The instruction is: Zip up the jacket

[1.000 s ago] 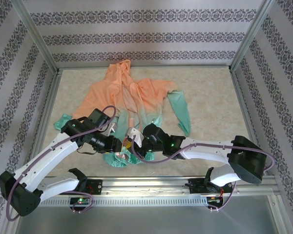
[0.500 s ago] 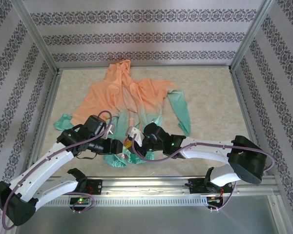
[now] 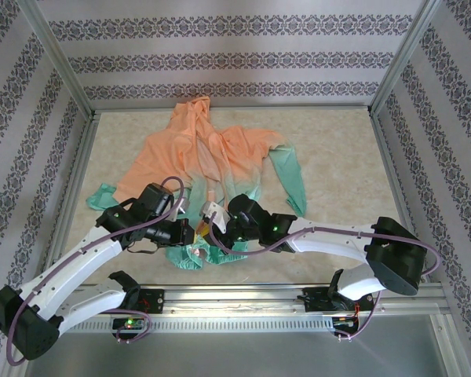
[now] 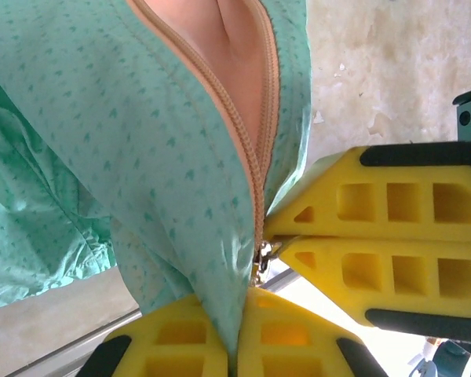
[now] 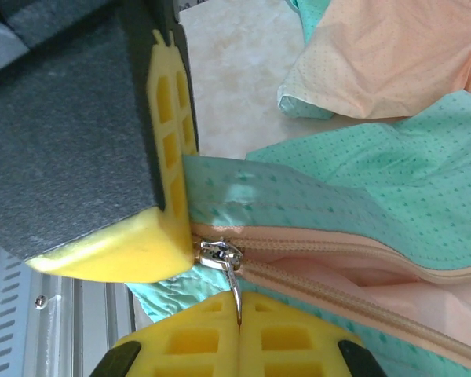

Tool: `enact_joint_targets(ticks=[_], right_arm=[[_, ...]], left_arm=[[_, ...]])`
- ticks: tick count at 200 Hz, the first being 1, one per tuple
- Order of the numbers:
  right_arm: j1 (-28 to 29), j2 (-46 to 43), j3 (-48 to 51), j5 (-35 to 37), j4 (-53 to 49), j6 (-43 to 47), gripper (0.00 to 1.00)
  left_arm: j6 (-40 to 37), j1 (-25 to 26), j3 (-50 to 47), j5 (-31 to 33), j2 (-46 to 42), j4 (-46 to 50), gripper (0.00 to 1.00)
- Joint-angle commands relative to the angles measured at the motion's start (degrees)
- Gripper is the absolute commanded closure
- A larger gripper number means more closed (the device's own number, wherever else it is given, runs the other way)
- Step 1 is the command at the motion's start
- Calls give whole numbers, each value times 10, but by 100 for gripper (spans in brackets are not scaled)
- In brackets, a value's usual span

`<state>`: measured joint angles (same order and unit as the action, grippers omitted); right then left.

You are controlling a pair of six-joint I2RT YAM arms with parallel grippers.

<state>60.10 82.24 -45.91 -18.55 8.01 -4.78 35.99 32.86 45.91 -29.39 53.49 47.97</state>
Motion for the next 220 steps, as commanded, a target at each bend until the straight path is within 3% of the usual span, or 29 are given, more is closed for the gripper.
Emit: enact_joint_targets(ticks=[1, 102, 220], right_arm=[[-14, 8, -28, 28, -15, -5, 100], [-44, 28, -71, 39, -83, 40, 100], [-137, 104, -150, 48, -127, 100, 100]], left_arm=[[-4, -7, 16, 3, -26, 73, 100], [-6, -7, 33, 39, -79, 151, 100], [-9, -7, 46, 68, -126, 192, 100]])
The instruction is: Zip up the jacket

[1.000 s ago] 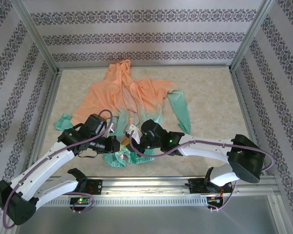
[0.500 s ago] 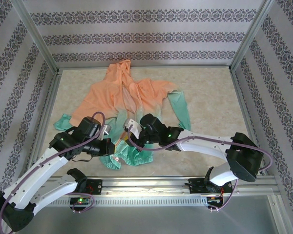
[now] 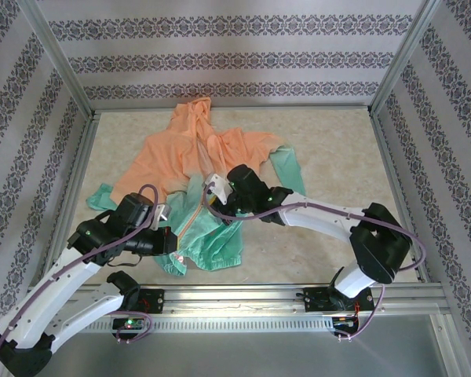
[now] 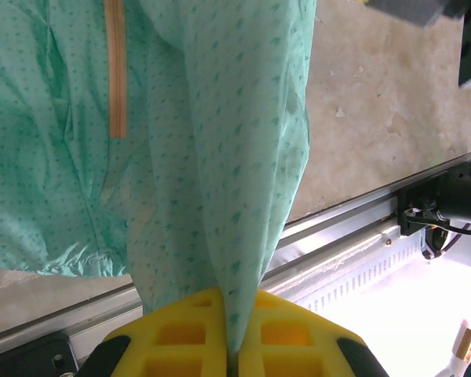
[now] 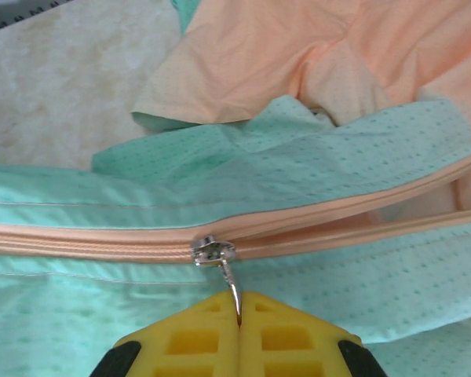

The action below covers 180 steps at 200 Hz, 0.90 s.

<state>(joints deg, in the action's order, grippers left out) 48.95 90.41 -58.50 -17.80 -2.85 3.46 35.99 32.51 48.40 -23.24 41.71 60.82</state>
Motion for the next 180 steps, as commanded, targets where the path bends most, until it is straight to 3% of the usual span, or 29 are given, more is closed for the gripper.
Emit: enact_joint_targets(ticks=[1, 180], right_arm=[[-26, 23, -25, 40, -19, 18, 100], [-141, 137, -170, 51, -69, 57, 100]], left_arm=[[-9, -3, 21, 6, -8, 64, 100], [6, -3, 55, 27, -43, 78, 100]])
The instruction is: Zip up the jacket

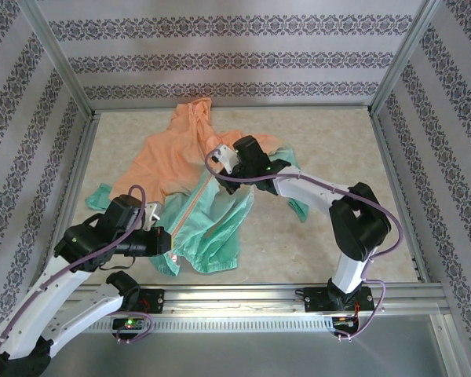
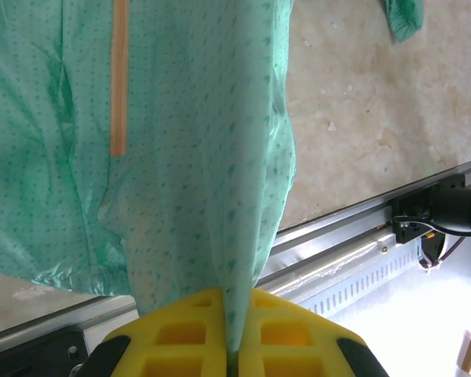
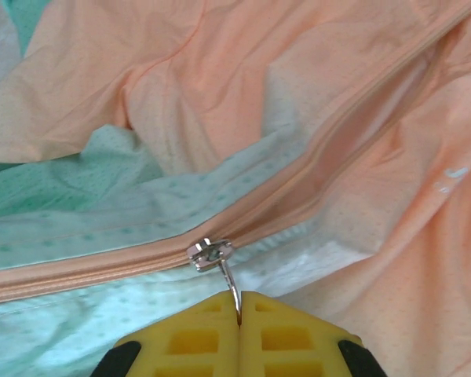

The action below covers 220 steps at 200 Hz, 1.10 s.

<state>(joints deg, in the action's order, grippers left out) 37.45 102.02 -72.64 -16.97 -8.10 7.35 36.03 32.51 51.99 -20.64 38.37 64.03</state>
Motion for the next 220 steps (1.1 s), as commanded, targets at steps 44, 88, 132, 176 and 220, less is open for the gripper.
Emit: enact_joint_targets(ticks=[44, 88, 132, 176, 220], right_arm=[[-50, 46, -66, 55, -30, 36, 100], [-75, 64, -95, 73, -45, 52, 100], [-112, 79, -114, 86, -46, 47, 100], [-153, 94, -141, 91, -49, 40, 100], [-193, 100, -152, 92, -52, 37, 100]], left_arm=[[0, -3, 33, 6, -9, 60, 100], [-5, -3, 42, 30, -8, 80, 100], [1, -3, 47, 55, -8, 93, 100], [9, -3, 51, 77, -6, 103, 100], [12, -3, 56, 97, 0, 109, 100]])
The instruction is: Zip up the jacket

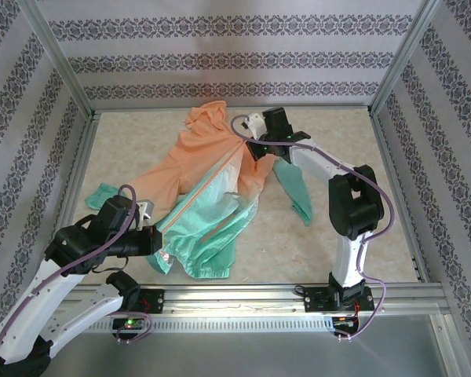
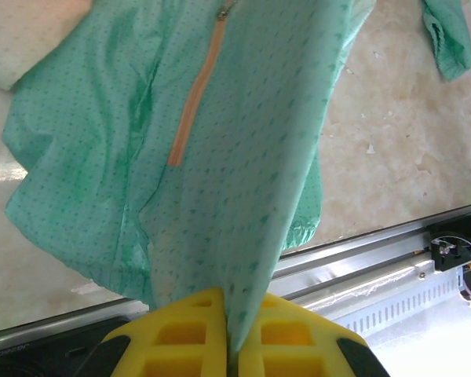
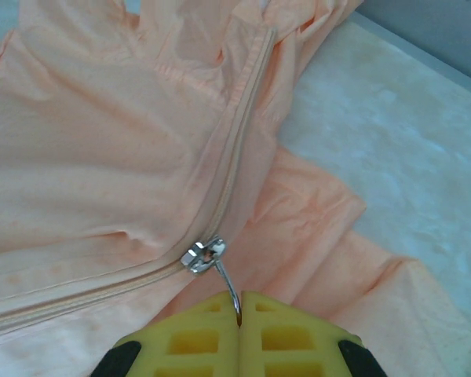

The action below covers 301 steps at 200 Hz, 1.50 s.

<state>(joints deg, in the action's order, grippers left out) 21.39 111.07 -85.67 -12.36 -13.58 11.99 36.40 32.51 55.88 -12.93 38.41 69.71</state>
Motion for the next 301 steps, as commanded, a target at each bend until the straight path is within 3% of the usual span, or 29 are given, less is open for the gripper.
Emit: enact_joint_targets(ticks=[1, 106, 301], right_arm=[[-34, 11, -22, 45, 3, -10, 100], [-121, 42, -65, 36, -10, -11, 100], [-192, 182, -294, 32, -106, -10, 100]], left_arm=[[9, -3, 17, 21, 0, 52, 100], [-7, -12, 20, 50, 50, 26, 100], [-134, -235, 62, -44, 148, 8, 100]])
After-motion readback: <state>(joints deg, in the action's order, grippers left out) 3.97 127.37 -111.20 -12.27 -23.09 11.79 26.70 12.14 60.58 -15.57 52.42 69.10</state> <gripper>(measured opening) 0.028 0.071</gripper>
